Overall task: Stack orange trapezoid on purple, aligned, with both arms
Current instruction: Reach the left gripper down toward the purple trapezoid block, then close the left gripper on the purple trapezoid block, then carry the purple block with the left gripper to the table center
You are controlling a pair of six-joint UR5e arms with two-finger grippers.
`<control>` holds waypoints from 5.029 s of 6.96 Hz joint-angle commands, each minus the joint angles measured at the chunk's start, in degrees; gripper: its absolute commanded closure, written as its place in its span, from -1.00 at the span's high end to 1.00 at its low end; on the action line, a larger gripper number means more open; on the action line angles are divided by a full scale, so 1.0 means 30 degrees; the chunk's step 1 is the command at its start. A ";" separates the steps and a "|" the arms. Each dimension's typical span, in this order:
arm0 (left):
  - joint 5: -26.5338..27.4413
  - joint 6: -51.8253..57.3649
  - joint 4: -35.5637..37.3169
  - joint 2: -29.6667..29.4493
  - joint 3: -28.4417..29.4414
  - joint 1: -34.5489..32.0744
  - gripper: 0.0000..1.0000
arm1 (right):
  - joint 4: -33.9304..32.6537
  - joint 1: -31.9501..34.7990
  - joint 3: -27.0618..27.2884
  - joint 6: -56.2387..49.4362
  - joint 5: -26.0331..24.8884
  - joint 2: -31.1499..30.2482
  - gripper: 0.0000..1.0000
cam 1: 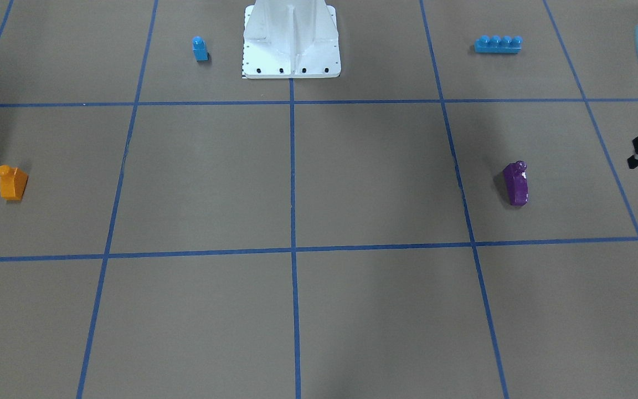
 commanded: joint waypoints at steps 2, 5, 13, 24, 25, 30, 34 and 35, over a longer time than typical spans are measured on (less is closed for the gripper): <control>0.2164 -0.8946 -0.5037 0.1770 -0.0807 0.5068 1.00 | 0.0869 -0.0015 -0.0051 0.0088 0.0117 0.0003 1.00; 0.4372 -1.0461 -0.5039 0.1801 -0.1019 0.7457 1.00 | 0.0840 -0.0015 -0.0110 0.0088 0.0381 0.0003 1.00; 0.4288 -1.0255 -0.8019 0.1712 0.1646 0.8807 0.91 | 0.0693 -0.0015 -0.0168 0.0088 0.0381 0.0267 1.00; 0.5887 -1.0080 -0.0586 -0.4564 -0.2729 1.1137 -1.00 | 0.0693 -0.0015 -0.0461 0.0088 0.0586 0.0267 1.00; 0.6419 -0.9992 -0.0615 -0.6703 -0.1150 1.2050 -1.00 | 0.0693 -0.0044 -0.0548 0.0117 0.0876 0.0267 1.00; 0.8650 -0.5514 -0.0267 -1.5442 0.7144 1.3816 -1.00 | 0.0693 -0.0015 -0.0783 0.0117 0.1230 0.0267 1.00; 0.8592 -0.3898 0.1376 -1.6275 0.8329 1.4109 -1.00 | 0.0693 -0.0045 -0.0783 0.0117 0.1348 0.0413 1.00; 0.8592 -0.3898 0.1290 -1.6276 0.8474 1.4400 -1.00 | 0.0693 -0.0045 -0.0813 0.0146 0.1348 0.0413 1.00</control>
